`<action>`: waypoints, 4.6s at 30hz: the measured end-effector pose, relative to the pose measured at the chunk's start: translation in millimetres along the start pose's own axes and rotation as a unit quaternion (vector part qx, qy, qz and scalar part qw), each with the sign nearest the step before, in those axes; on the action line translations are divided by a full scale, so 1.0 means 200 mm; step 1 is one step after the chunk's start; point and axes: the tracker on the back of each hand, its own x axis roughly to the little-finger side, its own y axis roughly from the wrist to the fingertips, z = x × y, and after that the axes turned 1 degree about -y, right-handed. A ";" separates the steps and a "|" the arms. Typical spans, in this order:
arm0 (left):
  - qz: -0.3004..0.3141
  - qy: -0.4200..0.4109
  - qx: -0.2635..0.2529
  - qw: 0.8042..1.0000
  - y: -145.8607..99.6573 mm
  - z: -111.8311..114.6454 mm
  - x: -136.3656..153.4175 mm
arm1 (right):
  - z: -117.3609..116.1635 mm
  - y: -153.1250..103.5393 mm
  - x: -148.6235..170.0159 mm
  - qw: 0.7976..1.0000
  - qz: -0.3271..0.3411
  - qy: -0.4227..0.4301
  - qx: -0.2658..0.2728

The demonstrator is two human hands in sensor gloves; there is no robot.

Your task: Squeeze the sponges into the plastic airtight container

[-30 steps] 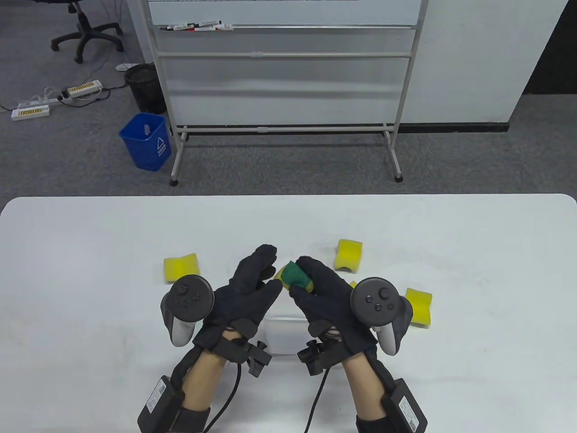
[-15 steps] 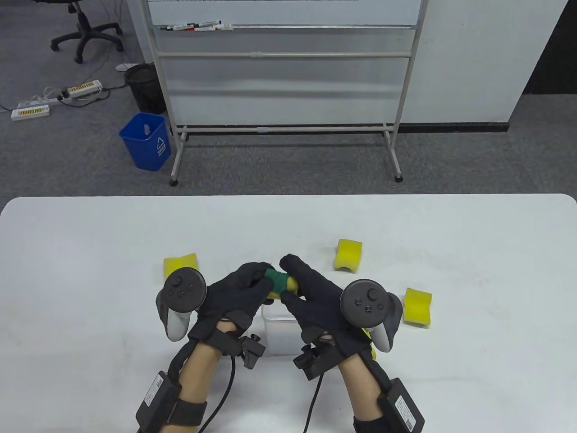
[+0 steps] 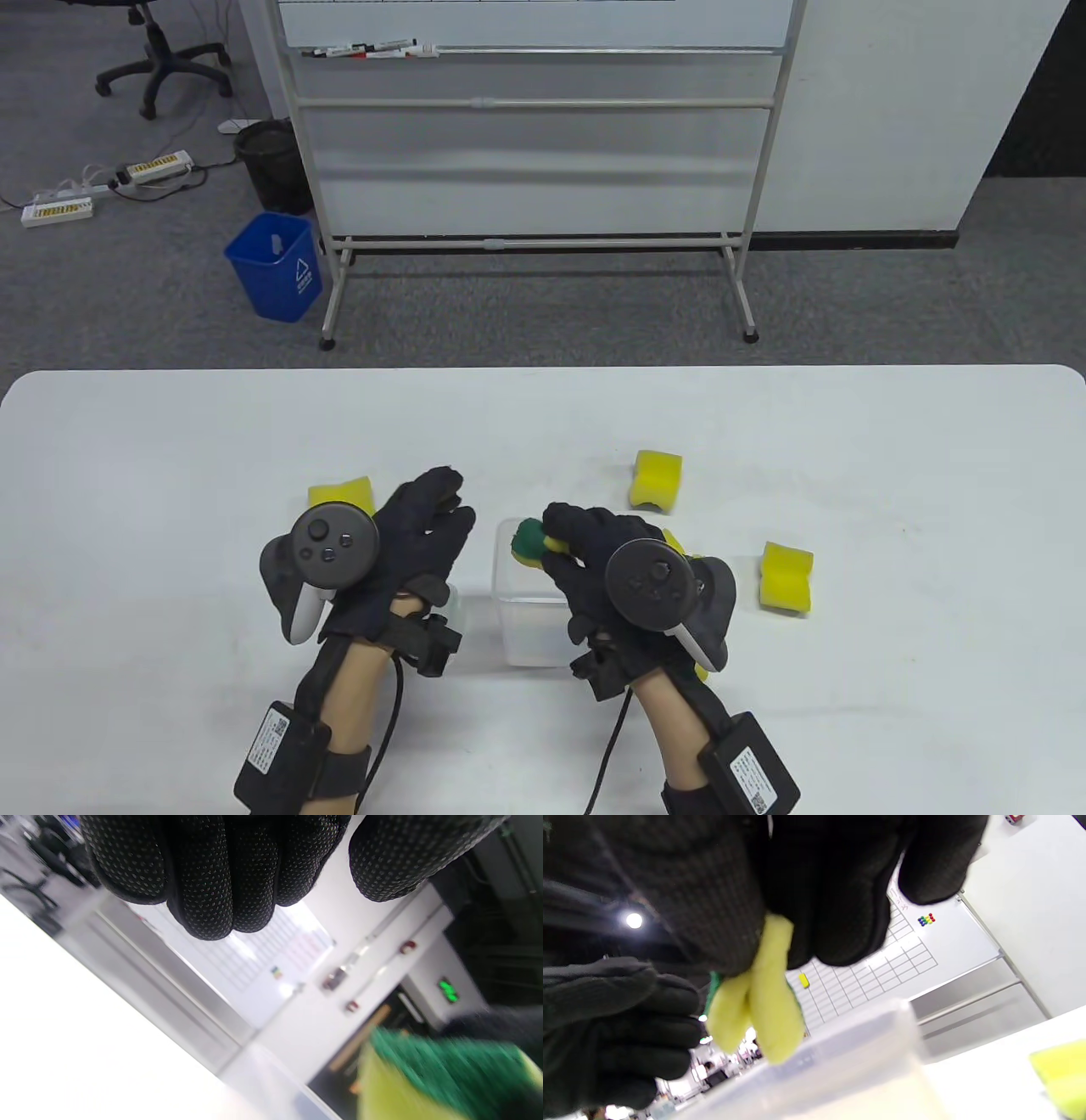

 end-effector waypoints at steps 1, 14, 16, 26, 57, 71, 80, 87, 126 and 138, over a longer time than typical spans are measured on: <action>-0.014 0.014 -0.010 1.000 0.00 -0.02 0.03 | -0.01 0.00 0.00 1.000 0.001 -0.012 -0.005; -0.095 0.117 -0.033 0.988 0.03 -0.10 0.24 | -0.11 0.00 -0.03 0.996 0.019 -0.086 -0.031; -0.103 0.132 -0.028 0.986 0.04 -0.09 0.26 | -0.12 0.00 -0.04 0.995 0.024 -0.091 -0.030; -0.137 0.149 0.001 0.979 0.06 -0.02 0.39 | -0.07 -0.01 -0.05 0.996 0.033 -0.079 0.009; -0.274 0.165 0.176 0.931 0.37 0.36 0.77 | 0.10 0.01 0.12 0.994 -0.050 0.101 -0.002; -0.105 -0.159 0.029 0.981 0.17 -0.04 0.41 | 0.12 0.00 0.12 0.989 -0.046 0.138 0.023; 0.110 -0.221 0.032 0.968 -0.07 -0.10 -0.19 | 0.12 -0.02 0.09 0.969 -0.046 0.238 0.051; 0.211 -0.240 0.095 0.943 -0.23 0.03 -0.49 | 0.14 -0.03 0.08 0.921 -0.046 0.387 0.023; 0.182 -0.178 0.055 0.965 -0.18 0.07 -0.40 | 0.12 0.00 0.12 0.924 -0.060 0.376 -0.022; 0.169 -0.088 0.029 0.981 -0.14 0.00 -0.36 | 0.13 -0.03 -0.02 0.972 0.005 0.234 0.011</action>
